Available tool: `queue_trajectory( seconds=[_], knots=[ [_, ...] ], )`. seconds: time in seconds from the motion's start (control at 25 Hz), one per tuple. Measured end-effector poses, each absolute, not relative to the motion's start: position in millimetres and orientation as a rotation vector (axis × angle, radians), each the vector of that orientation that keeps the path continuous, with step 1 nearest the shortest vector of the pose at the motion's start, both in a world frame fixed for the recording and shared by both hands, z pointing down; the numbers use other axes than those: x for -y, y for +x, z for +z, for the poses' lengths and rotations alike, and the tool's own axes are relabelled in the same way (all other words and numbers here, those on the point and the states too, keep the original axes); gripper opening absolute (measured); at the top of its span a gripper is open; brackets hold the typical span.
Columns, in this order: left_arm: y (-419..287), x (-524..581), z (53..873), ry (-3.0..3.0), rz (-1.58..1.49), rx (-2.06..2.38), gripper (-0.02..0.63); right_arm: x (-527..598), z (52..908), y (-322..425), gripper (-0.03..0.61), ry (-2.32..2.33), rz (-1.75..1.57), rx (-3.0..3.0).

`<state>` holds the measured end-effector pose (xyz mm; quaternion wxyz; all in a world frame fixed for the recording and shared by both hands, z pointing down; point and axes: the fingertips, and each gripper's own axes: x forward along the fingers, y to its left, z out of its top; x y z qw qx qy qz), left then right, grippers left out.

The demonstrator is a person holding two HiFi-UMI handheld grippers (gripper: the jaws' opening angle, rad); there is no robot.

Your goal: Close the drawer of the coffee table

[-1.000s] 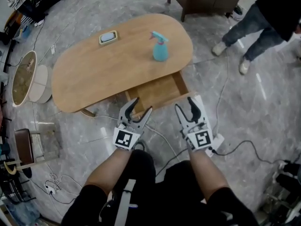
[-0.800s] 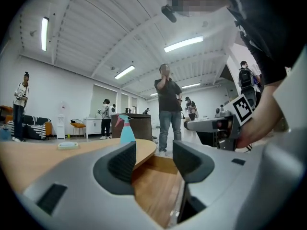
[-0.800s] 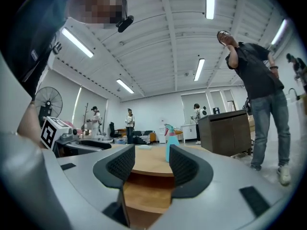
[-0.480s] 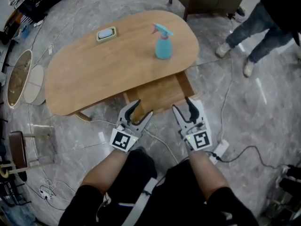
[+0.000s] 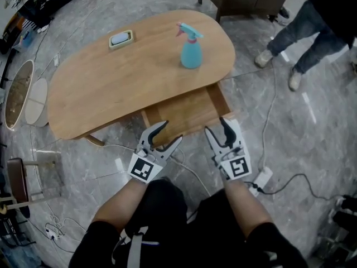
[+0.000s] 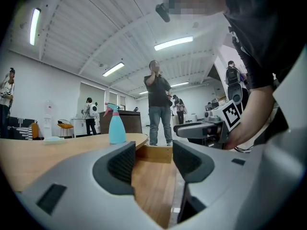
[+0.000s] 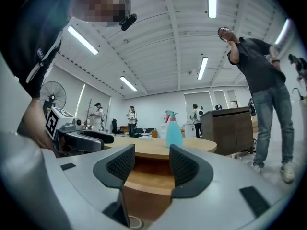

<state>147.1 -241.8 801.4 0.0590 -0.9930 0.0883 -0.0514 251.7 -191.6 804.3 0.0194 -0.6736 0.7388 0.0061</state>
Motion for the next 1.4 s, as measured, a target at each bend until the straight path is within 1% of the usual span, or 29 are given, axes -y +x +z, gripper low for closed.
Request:
queue_trajectory(
  seconds=[0.2, 0.68, 0.84, 0.96, 1.16, 1.4],
  knots=[
    [148.9, 234.0, 807.4, -2.932, -0.186, -0.207, 0.239, 186.1, 826.0, 252.5, 0.199, -2.102, -0.031, -2.315],
    [138.6, 211.7, 824.6, -2.679, -0.446, -0.226, 0.239, 172.2, 871.0, 249.2, 0.199, -2.101, -0.136, -2.317],
    [133.7, 200.5, 835.4, -2.52, -0.577, -0.185, 0.239, 166.6, 892.6, 239.7, 0.199, -2.085, -0.2, -2.35],
    [129.1, 203.9, 851.5, -2.363, -0.73, -0.176, 0.239, 169.8, 909.6, 240.2, 0.199, -2.087, -0.231, -2.332],
    [133.7, 216.5, 882.9, -2.258, -0.976, -0.125, 0.239, 178.2, 940.8, 238.4, 0.199, -2.09, -0.402, -2.285],
    [134.1, 224.0, 914.9, -2.151, -1.155, -0.07, 0.239, 193.2, 939.6, 228.8, 0.199, -2.054, -0.375, -2.308]
  ],
)
